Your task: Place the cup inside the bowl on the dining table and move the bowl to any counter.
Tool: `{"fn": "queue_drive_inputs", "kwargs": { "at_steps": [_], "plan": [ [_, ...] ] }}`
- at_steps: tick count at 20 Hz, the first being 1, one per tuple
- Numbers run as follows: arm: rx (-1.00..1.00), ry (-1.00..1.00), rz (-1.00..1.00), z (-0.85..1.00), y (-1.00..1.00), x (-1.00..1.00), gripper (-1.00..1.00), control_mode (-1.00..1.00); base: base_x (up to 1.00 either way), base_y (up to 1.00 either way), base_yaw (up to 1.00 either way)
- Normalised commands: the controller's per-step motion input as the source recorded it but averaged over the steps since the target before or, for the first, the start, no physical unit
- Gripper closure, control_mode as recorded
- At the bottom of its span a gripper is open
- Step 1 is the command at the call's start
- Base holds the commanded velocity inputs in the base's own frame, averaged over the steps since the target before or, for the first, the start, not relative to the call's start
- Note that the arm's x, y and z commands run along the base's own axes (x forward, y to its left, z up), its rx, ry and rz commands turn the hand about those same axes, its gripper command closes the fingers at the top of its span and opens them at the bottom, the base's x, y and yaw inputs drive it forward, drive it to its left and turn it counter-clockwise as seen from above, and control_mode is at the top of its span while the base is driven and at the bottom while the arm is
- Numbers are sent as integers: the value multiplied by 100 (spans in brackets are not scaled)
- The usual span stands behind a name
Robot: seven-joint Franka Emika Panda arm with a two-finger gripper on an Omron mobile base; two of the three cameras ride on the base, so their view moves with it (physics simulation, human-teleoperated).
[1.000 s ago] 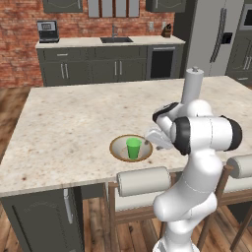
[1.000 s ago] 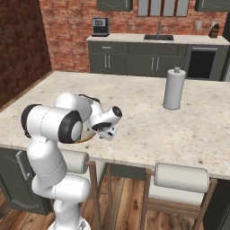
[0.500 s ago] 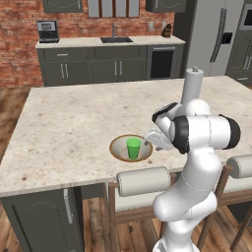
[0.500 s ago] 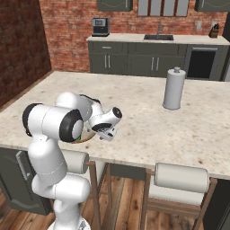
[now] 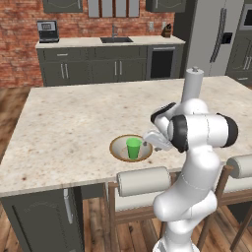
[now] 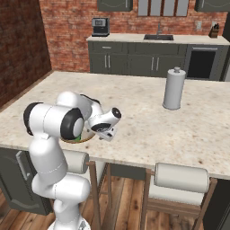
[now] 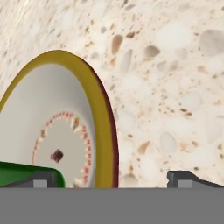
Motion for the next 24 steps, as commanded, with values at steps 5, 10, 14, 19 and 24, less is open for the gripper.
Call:
{"fn": "queue_drive_inputs", "kwargs": {
  "at_steps": [5, 10, 14, 19, 24],
  "plan": [
    [0, 0, 0, -8, 7, 8, -100, -100, 0, 0, 0],
    [0, 0, 0, -3, 2, 0, -100, -100, 0, 0, 0],
    [0, 0, 0, 0, 0, 0, -100, -100, 0, 0, 0],
    [0, 0, 0, 0, 0, 0, -100, -100, 0, 0, 0],
    [0, 0, 0, 0, 0, 0, 100, -100, 0, 0, 0]
  ]
}}
